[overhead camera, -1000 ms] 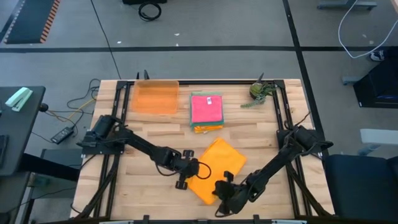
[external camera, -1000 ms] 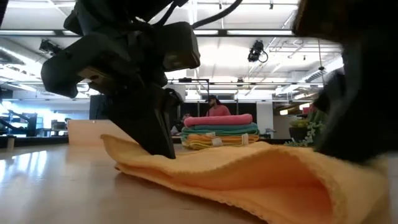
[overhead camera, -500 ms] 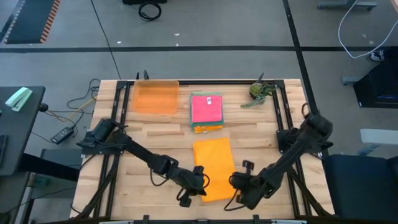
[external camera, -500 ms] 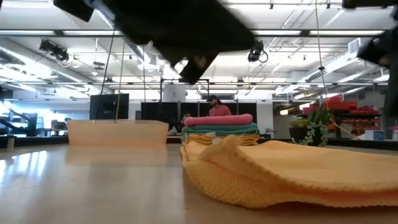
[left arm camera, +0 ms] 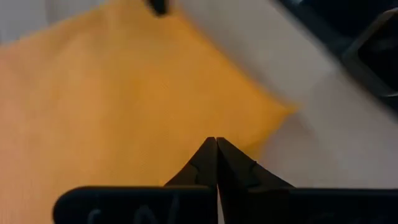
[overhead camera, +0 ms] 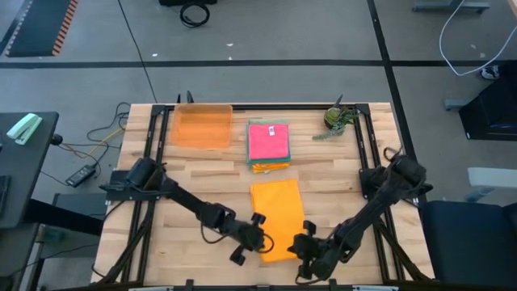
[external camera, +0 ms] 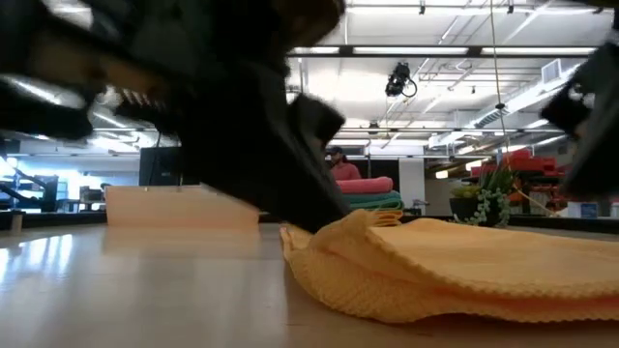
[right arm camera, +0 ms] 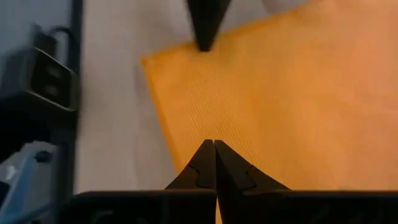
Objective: Fold microfiber towels
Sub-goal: Fold the orange towel
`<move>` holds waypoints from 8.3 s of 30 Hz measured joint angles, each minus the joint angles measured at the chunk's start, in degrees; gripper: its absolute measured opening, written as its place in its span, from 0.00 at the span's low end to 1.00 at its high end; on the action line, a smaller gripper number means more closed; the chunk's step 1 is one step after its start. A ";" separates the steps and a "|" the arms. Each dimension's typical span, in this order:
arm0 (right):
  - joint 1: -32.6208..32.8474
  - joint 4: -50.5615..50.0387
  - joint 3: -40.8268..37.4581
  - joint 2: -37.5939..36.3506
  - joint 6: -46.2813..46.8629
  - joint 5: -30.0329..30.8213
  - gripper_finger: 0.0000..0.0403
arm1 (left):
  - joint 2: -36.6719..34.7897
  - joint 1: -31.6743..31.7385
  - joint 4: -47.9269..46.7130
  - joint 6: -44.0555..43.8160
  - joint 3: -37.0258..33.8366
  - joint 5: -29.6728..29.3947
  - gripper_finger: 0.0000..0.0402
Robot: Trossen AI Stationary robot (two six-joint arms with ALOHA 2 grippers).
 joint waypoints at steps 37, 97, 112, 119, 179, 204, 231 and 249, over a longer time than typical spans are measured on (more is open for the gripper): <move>1.13 17.13 -16.96 -10.28 -2.60 6.52 0.00 | 2.85 12.46 1.17 -6.23 0.02 4.24 0.03; -3.54 10.21 -10.37 -0.78 0.90 3.65 0.00 | 11.96 -0.20 -11.44 33.85 19.55 -21.16 0.42; -3.76 5.84 -10.41 -0.54 6.71 -0.45 0.00 | 11.83 -1.13 -8.16 32.31 20.70 -21.07 0.29; -3.94 6.20 -10.34 0.10 8.01 -0.21 0.00 | 11.72 -1.24 -8.23 29.60 20.61 -15.03 0.27; -3.81 7.28 -10.43 0.33 8.11 -0.61 0.00 | 14.24 0.53 -6.89 21.25 20.74 -7.78 0.37; -3.24 5.63 -10.64 -4.39 -0.82 -2.69 0.04 | 14.24 -0.64 -8.06 14.94 20.68 -7.89 0.02; 5.34 -5.06 -10.45 -2.78 -7.88 -0.28 0.01 | 11.59 -5.96 -14.26 2.77 20.63 -13.07 0.02; 5.48 -3.96 -11.80 -5.98 -9.41 -4.06 0.01 | 11.59 -6.75 -14.65 0.83 20.64 -13.00 0.02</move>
